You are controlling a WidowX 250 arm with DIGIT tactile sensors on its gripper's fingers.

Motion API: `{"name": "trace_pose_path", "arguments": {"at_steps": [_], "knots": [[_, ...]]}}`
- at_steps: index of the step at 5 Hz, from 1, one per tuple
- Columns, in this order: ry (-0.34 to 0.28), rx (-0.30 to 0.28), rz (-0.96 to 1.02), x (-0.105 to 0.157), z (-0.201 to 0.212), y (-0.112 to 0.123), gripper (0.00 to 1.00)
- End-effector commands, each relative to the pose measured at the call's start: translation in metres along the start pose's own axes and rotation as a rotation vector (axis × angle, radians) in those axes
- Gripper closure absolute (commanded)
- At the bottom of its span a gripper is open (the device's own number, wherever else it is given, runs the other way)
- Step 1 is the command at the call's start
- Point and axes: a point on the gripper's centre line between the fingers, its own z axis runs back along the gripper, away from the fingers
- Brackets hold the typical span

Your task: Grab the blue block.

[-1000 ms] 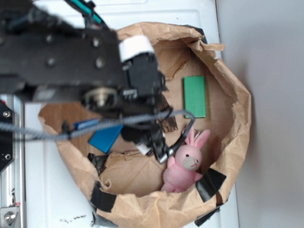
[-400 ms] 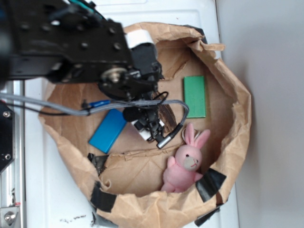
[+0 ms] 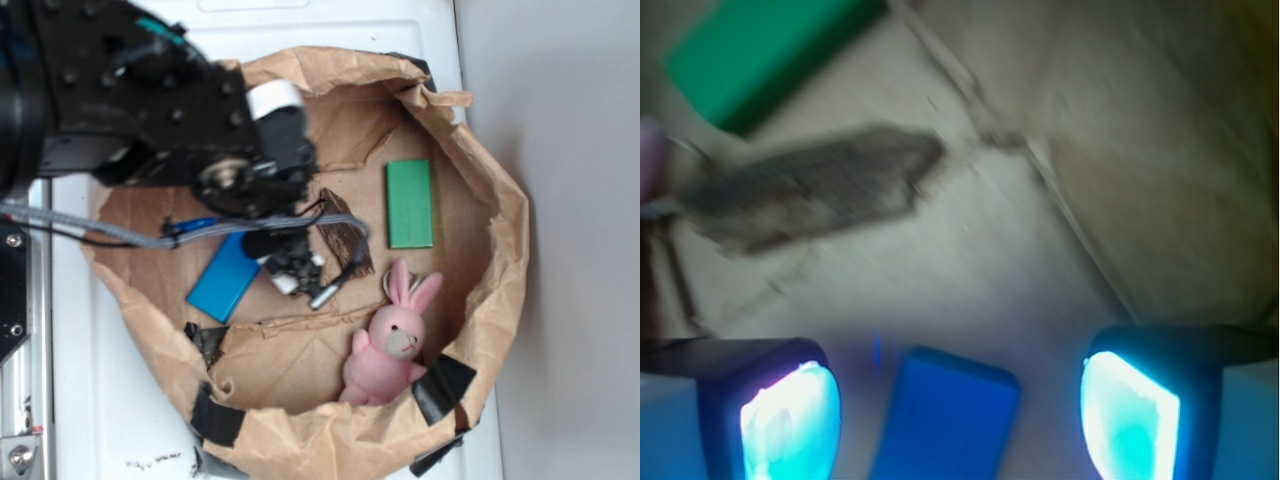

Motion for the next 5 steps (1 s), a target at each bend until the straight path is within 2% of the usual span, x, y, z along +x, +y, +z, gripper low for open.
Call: {"name": "trace_pose_path", "arguments": {"at_steps": [1,2,3,4,5], "knots": [[-0.021,-0.010,0.009,0.009,-0.007,-0.010,0.00],[-0.015,-0.006,-0.010,0.011,-0.024,-0.023,0.00],[-0.044,0.003,-0.043,0.008,-0.039,-0.026,0.00],[-0.035,-0.001,-0.020,0.012,-0.037,-0.030,0.54],[-0.025,-0.008,0.005,0.013,-0.031,-0.034,1.00]]}}
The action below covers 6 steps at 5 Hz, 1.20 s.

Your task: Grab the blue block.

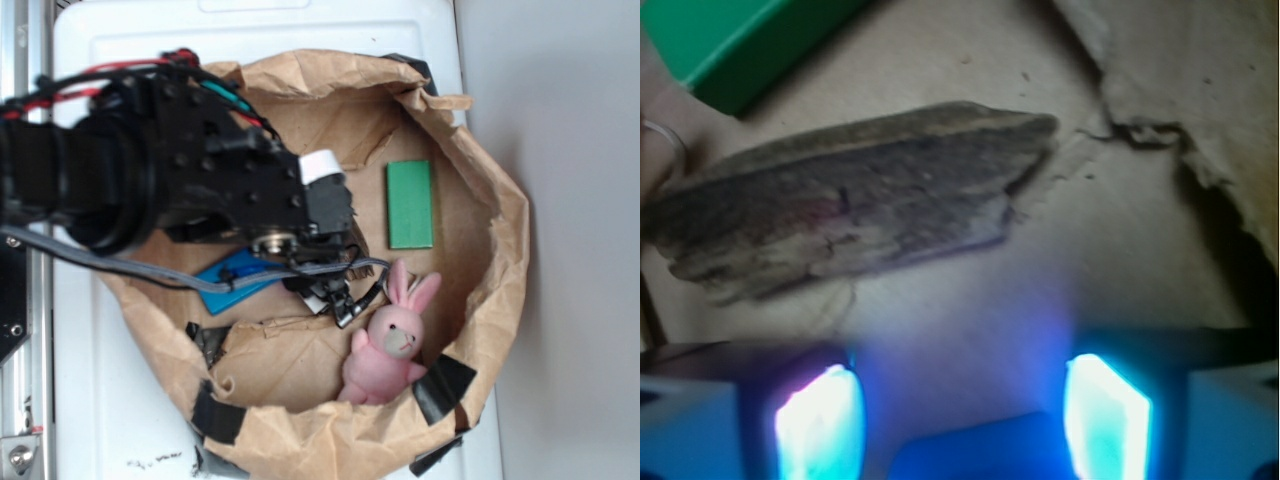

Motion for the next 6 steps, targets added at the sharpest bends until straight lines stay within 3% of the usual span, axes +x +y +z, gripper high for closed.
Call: {"name": "trace_pose_path", "arguments": {"at_steps": [1,3,4,5,6], "knots": [[0.029,-0.010,0.024,0.000,0.009,-0.004,1.00],[0.049,-0.011,0.030,0.000,0.018,-0.008,1.00],[0.054,-0.013,0.057,0.003,0.025,-0.006,0.84],[0.060,-0.044,0.127,0.011,0.041,-0.004,0.00],[0.020,-0.087,0.185,0.012,0.057,0.002,0.00]]}}
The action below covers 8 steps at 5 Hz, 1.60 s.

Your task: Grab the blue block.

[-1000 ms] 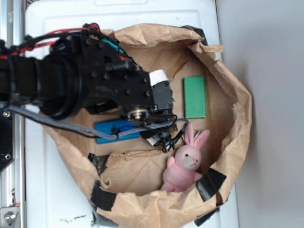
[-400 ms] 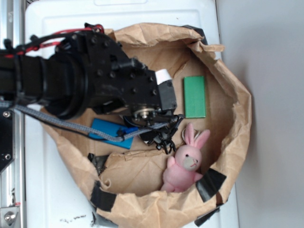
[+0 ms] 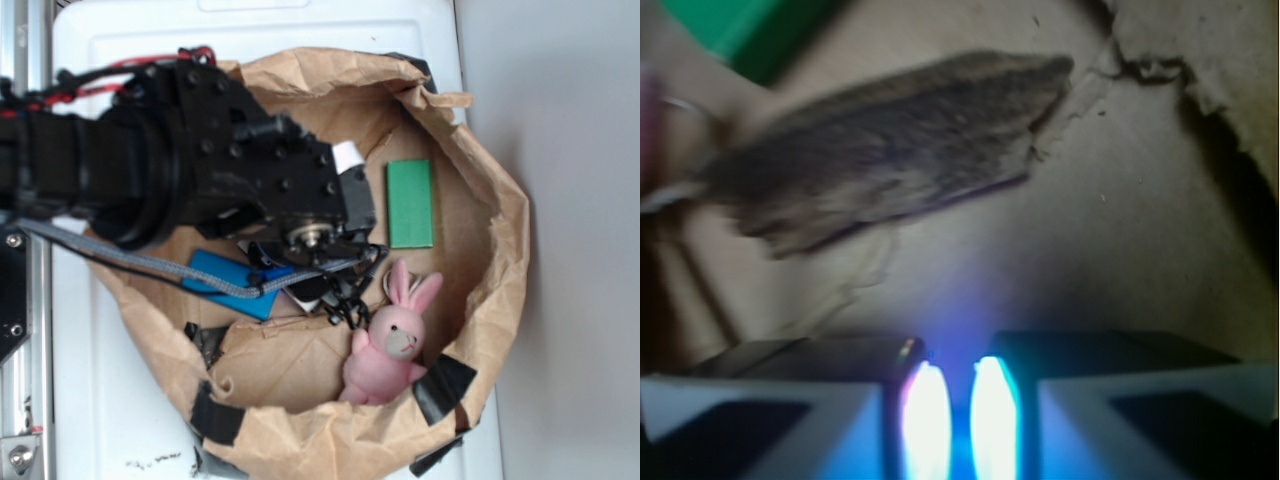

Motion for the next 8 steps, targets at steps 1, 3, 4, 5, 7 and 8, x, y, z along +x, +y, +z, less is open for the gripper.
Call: {"name": "trace_pose_path", "arguments": {"at_steps": [1,3,4,5,7,8], "knots": [[-0.061,-0.095,0.012,0.011,0.039,0.012,0.00],[-0.073,-0.075,0.041,0.002,0.037,0.025,0.00],[-0.080,-0.050,0.039,-0.002,0.032,0.030,0.00],[-0.083,-0.021,0.100,-0.008,0.026,0.033,0.00],[-0.189,-0.117,-0.390,-0.005,0.028,0.032,0.00],[-0.189,-0.117,-0.390,-0.005,0.028,0.032,0.00]]}}
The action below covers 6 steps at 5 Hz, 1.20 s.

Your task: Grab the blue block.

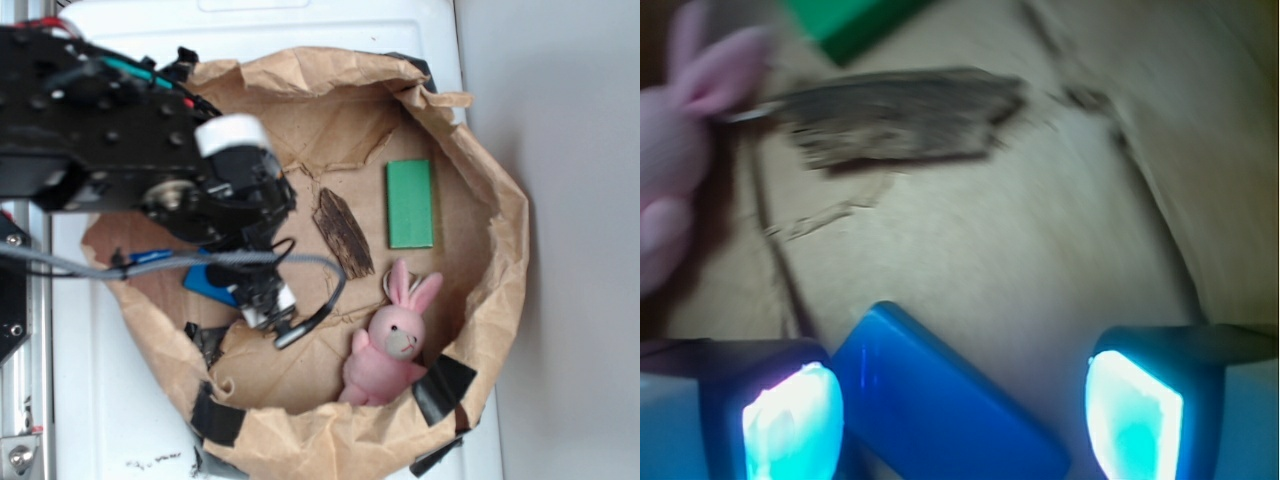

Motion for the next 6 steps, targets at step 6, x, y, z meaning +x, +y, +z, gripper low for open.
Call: {"name": "trace_pose_path", "arguments": {"at_steps": [6], "knots": [[0.084,-0.100,-0.823,-0.034,-0.005,0.012,0.00]]}}
